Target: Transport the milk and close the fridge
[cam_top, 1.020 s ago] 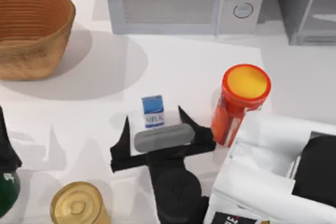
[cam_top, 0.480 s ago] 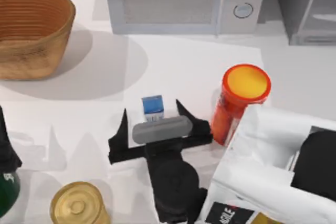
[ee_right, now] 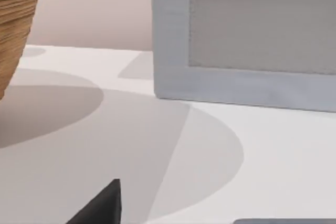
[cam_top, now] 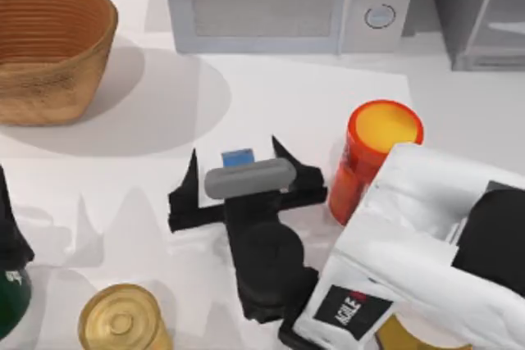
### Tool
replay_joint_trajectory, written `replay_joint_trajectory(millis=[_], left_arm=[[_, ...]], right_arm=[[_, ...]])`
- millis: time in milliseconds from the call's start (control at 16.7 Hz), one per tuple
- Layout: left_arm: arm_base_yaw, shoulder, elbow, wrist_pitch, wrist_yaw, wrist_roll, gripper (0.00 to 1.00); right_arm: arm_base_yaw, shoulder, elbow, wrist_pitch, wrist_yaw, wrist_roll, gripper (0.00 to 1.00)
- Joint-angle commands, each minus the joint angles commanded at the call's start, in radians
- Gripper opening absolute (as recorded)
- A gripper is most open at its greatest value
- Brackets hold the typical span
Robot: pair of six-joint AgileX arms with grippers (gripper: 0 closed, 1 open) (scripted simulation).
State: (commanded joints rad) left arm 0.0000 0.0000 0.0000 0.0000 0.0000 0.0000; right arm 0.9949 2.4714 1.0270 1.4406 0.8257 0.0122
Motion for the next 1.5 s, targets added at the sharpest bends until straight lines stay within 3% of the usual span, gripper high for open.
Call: replay_joint_trajectory(millis=[300, 1080, 1500], left_arm=[[0.000, 0.000, 0.000, 0.000, 0.000, 0.000, 1.00], [0.000, 0.000, 0.000, 0.000, 0.000, 0.000, 1.00], [0.000, 0.000, 0.000, 0.000, 0.000, 0.000, 1.00]], right_arm=[[-0.002, 0.006, 0.006, -0.006, -0.001, 0.002, 1.00], [-0.002, 0.006, 0.006, -0.006, -0.001, 0.002, 0.02], [-0.002, 0.006, 0.006, -0.006, -0.001, 0.002, 0.00]])
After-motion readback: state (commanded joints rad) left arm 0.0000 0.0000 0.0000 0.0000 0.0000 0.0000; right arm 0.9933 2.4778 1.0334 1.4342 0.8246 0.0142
